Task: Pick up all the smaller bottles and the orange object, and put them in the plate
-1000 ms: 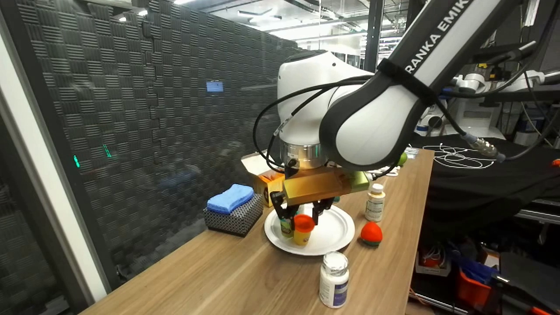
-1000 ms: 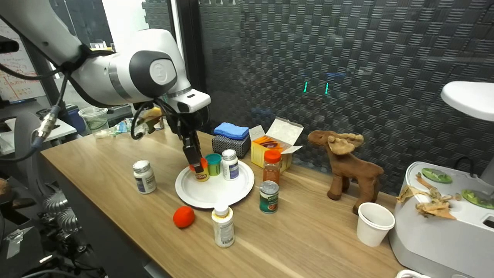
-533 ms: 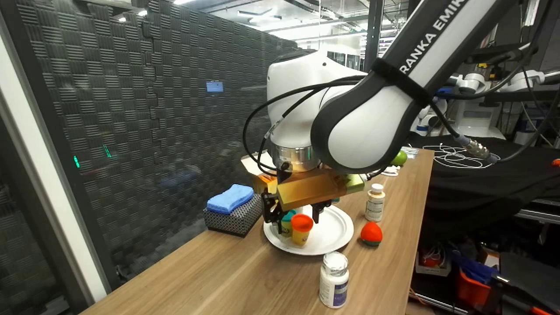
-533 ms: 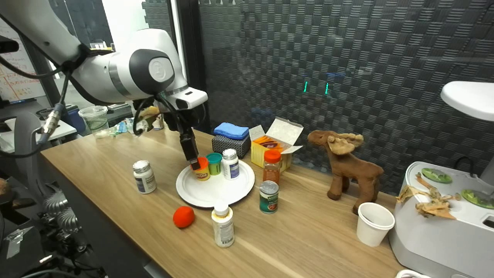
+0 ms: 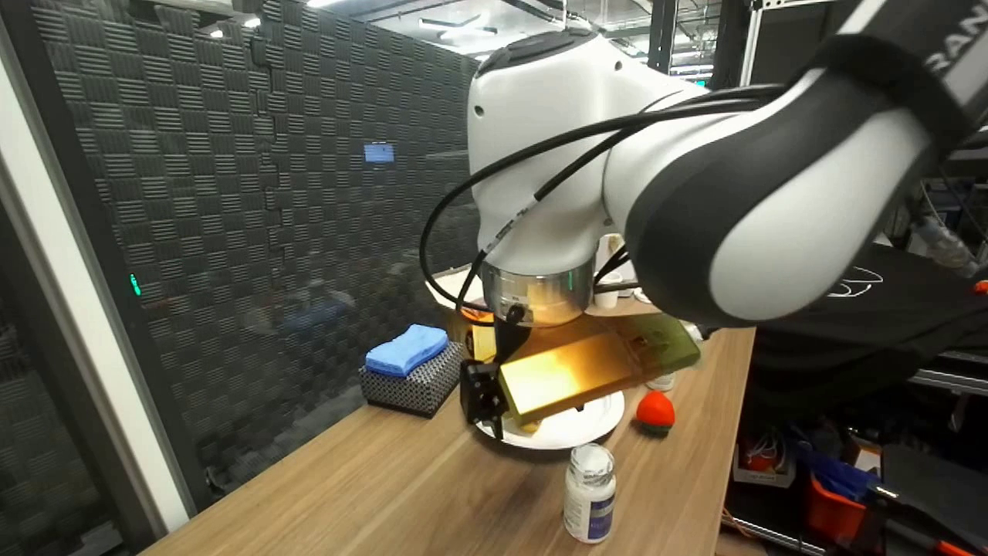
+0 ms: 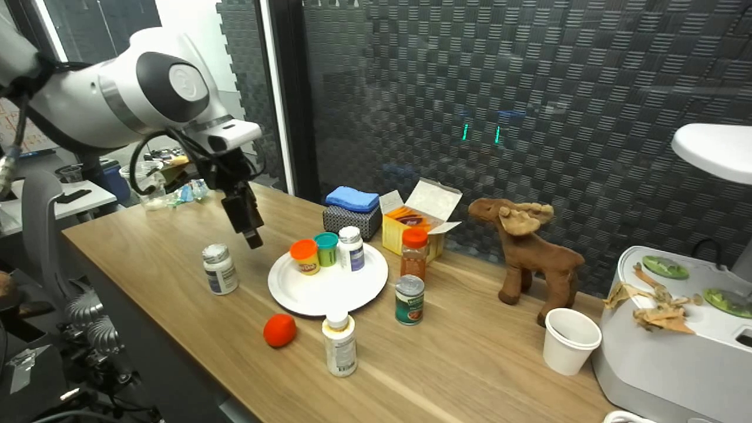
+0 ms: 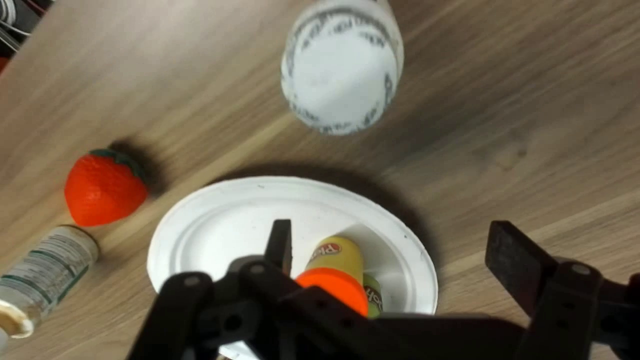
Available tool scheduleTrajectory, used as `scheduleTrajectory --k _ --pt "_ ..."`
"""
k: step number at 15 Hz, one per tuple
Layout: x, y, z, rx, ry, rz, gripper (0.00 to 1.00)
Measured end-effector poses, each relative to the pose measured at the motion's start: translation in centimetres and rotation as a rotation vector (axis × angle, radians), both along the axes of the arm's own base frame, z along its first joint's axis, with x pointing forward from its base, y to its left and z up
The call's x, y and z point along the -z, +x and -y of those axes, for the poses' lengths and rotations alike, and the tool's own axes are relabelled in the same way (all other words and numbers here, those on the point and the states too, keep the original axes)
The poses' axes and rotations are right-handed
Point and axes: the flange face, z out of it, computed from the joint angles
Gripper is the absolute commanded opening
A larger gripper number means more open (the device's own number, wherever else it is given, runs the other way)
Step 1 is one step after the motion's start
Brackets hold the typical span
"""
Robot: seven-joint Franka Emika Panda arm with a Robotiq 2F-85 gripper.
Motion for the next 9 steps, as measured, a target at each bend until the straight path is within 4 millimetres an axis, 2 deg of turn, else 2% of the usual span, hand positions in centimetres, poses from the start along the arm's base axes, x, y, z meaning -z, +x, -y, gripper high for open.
scheduleTrajectory --k 5,9 --pt "-0.4 -5.7 -2.2 0.025 -0.012 0.003 1.0" --pt "-0.2 -8.3 -2.6 0.019 0.028 0.017 1.0"
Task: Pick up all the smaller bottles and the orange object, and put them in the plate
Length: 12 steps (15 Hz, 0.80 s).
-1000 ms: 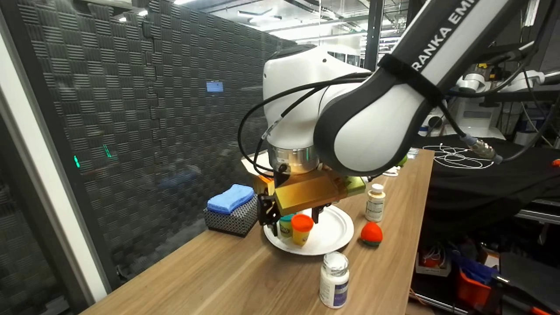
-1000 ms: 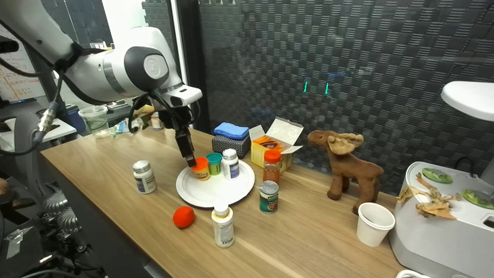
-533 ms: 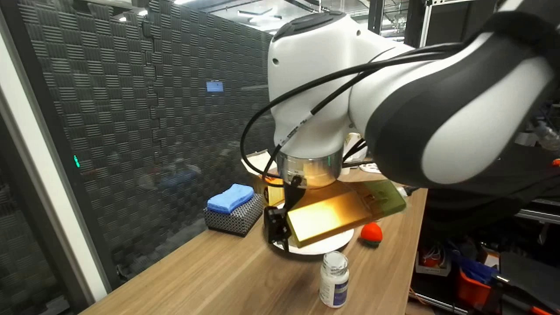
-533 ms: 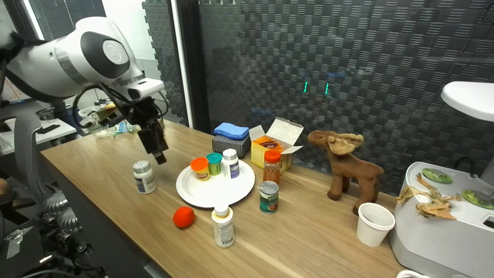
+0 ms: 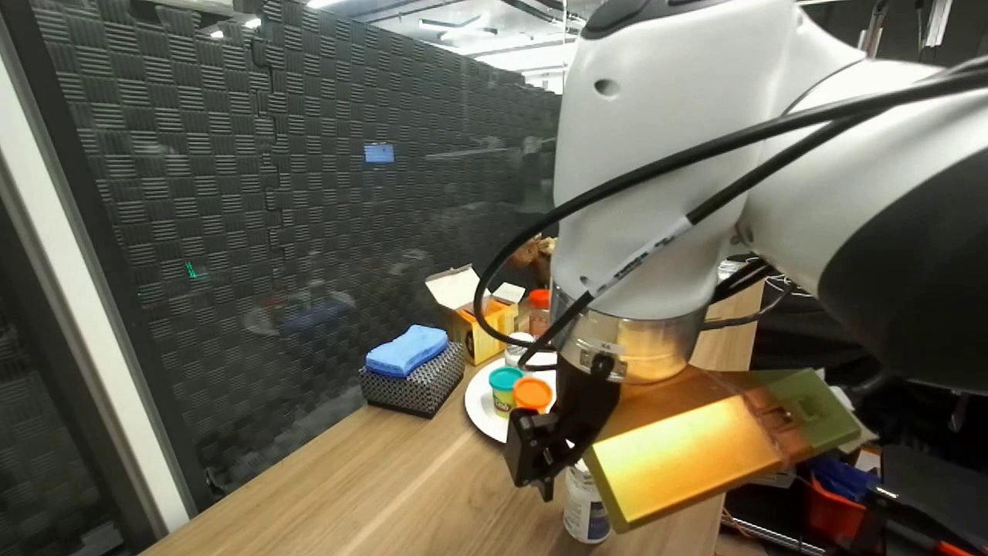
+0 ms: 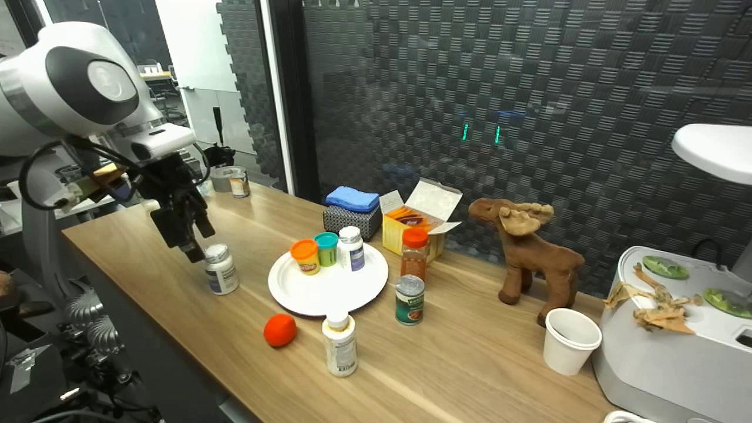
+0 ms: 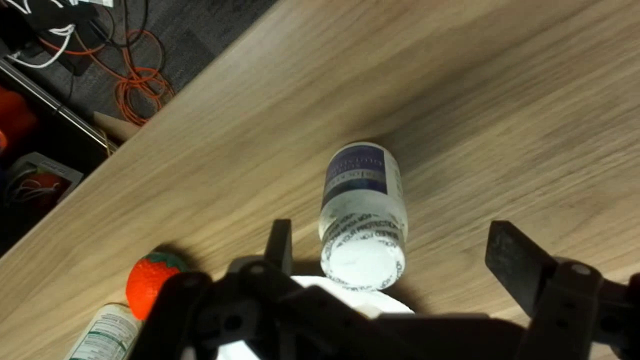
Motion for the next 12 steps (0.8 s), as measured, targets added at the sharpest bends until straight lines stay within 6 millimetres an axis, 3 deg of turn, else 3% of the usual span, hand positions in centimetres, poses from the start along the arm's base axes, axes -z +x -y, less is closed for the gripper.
scheduleTrajectory --k 6,12 --pt "0.2 -0.1 2.6 0.039 0.078 0.05 1.0" --pt "0.2 0.8 3.8 0.045 0.165 0.1 0.98"
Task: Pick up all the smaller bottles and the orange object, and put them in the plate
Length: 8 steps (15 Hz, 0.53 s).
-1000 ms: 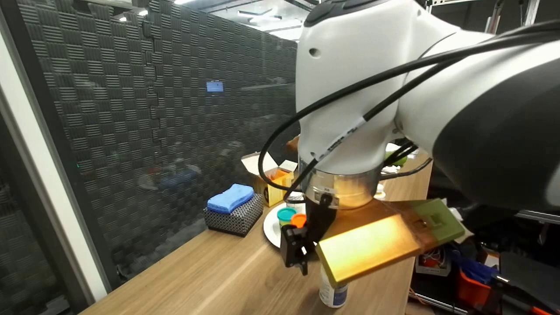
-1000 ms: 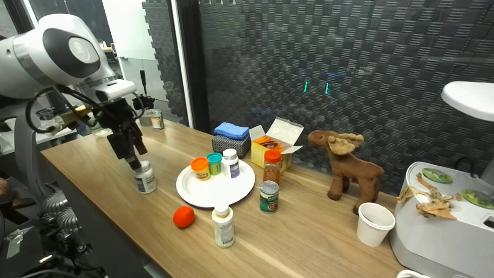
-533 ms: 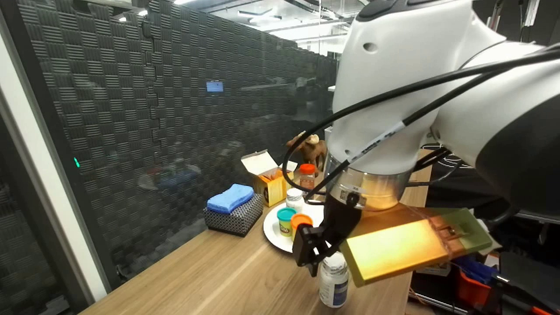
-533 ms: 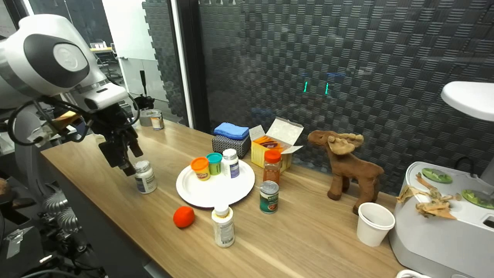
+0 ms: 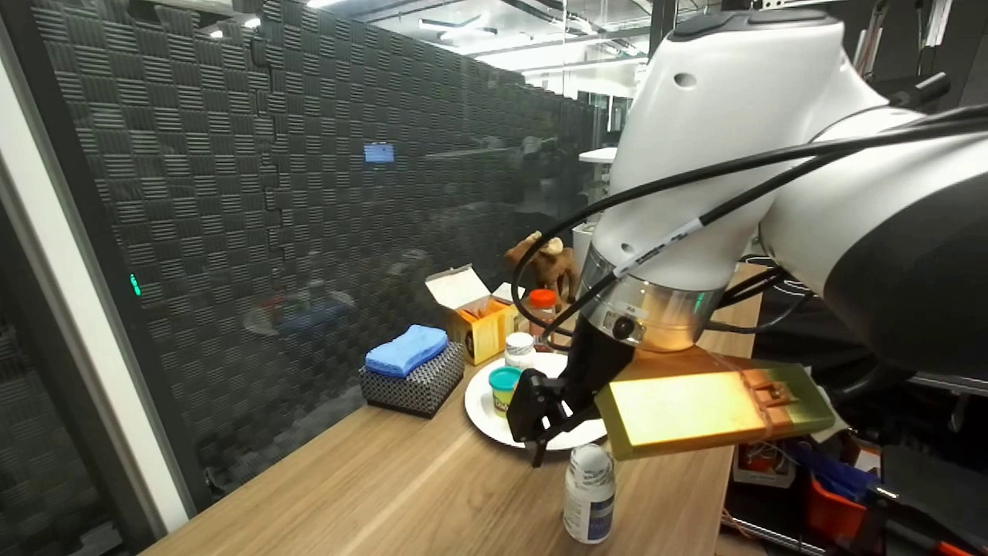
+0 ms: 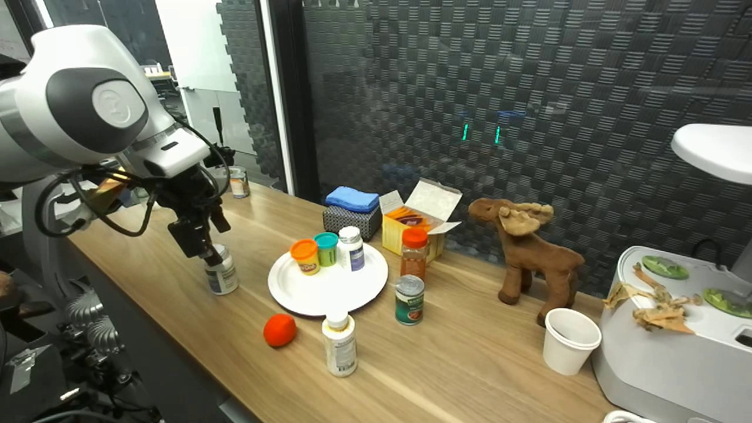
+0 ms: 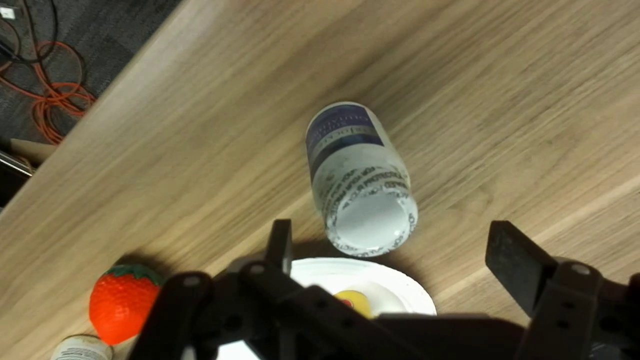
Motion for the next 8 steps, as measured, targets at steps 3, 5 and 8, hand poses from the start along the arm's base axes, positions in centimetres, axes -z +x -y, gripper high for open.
scheduleTrajectory --k 3,5,8 --pt "0.2 -0.2 0.1 0.012 0.014 -0.004 0.96" --pt "0.5 -0.5 0.0 0.023 0.02 -0.015 0.71" --pt "0.9 -1.0 -0.1 0.045 0.034 -0.036 0.55"
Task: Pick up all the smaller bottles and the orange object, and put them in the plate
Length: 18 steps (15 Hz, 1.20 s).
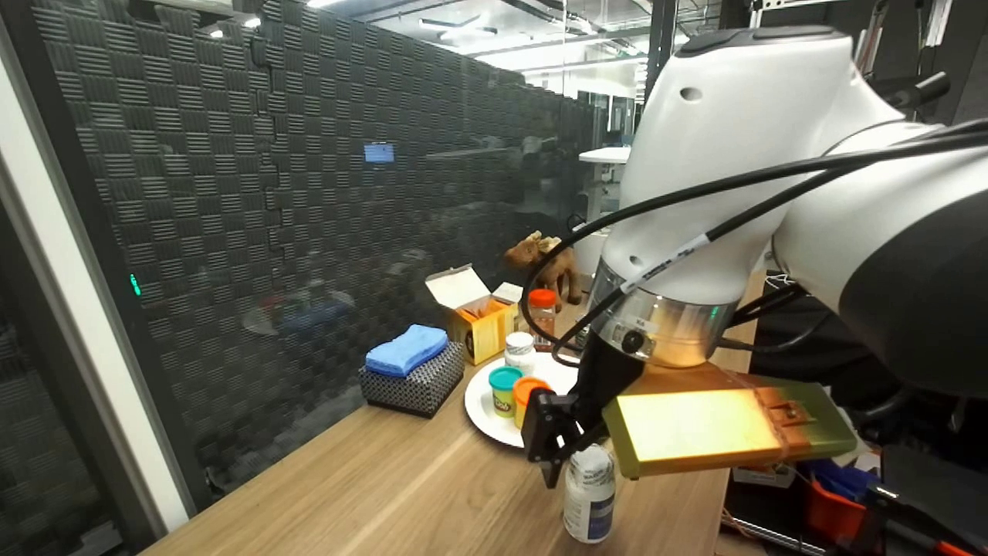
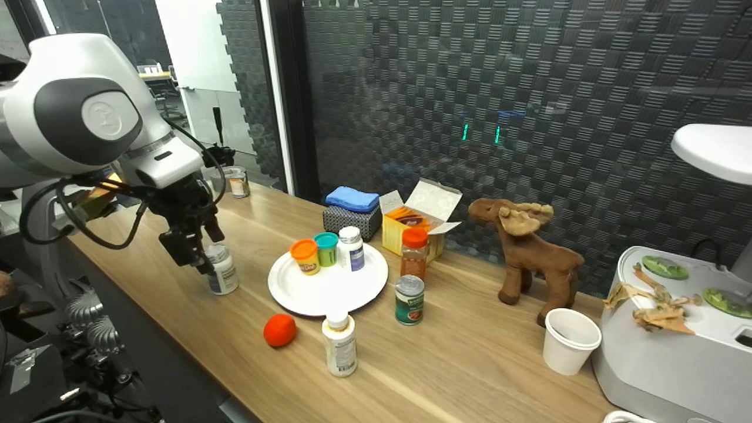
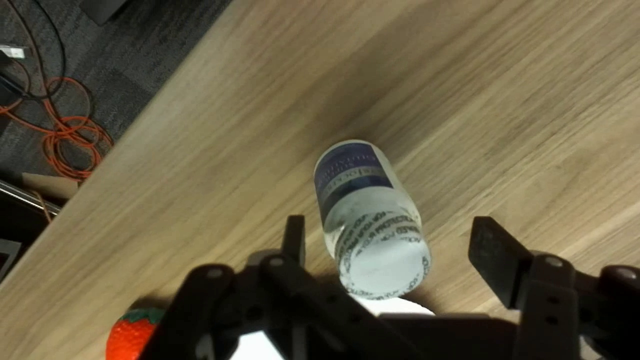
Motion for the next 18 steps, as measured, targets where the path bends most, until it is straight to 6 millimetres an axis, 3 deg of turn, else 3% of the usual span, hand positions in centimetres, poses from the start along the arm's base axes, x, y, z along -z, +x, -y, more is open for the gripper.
scheduleTrajectory --k 4,6,13,18 --pt "0.1 0.0 0.0 0.009 0.007 -0.019 0.24" --pt "-0.2 0.1 0.2 0.014 -0.005 -0.022 0.19" --pt "-0.8 0.3 0.9 0.039 -0.097 -0.088 0.19" --pt "-4.3 0.8 1.7 0.033 -0.185 -0.1 0.19"
